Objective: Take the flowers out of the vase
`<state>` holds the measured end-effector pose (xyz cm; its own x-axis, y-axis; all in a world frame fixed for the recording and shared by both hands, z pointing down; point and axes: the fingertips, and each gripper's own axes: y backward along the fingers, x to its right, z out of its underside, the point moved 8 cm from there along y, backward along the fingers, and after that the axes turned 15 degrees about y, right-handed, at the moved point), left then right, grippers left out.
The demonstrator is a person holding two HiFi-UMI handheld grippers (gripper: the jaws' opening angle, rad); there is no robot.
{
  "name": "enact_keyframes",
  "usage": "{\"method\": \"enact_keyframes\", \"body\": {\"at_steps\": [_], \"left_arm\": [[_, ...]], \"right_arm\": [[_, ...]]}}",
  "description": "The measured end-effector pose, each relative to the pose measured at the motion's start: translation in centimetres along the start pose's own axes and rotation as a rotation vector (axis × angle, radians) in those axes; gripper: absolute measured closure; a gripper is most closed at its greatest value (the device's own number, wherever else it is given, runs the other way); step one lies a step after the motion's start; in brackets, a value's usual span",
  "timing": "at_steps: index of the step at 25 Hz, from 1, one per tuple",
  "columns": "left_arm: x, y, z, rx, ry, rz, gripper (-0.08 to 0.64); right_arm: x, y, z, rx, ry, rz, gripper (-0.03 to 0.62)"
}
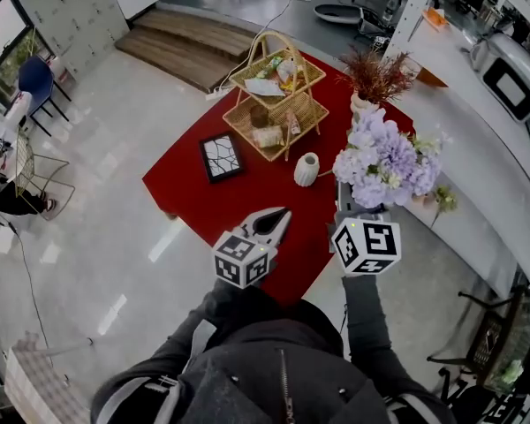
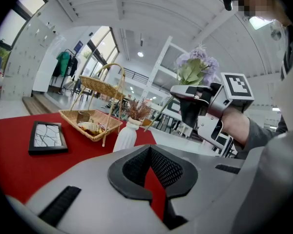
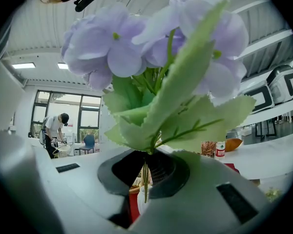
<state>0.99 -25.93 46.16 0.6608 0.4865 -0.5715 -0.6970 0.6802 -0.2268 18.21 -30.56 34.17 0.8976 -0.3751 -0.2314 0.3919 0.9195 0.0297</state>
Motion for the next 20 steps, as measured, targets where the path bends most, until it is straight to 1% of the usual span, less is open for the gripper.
{"method": "enact_keyframes", "body": {"at_steps": [3,14,20], "left_arm": [[0.3,0.3,0.5,-0.005,0.004,0.002,0.552],[0.2,1.4,2.3,-0.021,0.033,-0.019,0.552],[0.0,2.0,2.6,-0.031,0.038,-0.033,0.552]], "right_arm": [[-0.8,0.8,0.9,-0.032,0.005,-0.019,0.569],[-4.2,3.8,6.2,-0.179,-0.051,-0.088,0.569],[-5.8,5.2,7.6,-0.224,-0.081,-0.127,0.569]]}}
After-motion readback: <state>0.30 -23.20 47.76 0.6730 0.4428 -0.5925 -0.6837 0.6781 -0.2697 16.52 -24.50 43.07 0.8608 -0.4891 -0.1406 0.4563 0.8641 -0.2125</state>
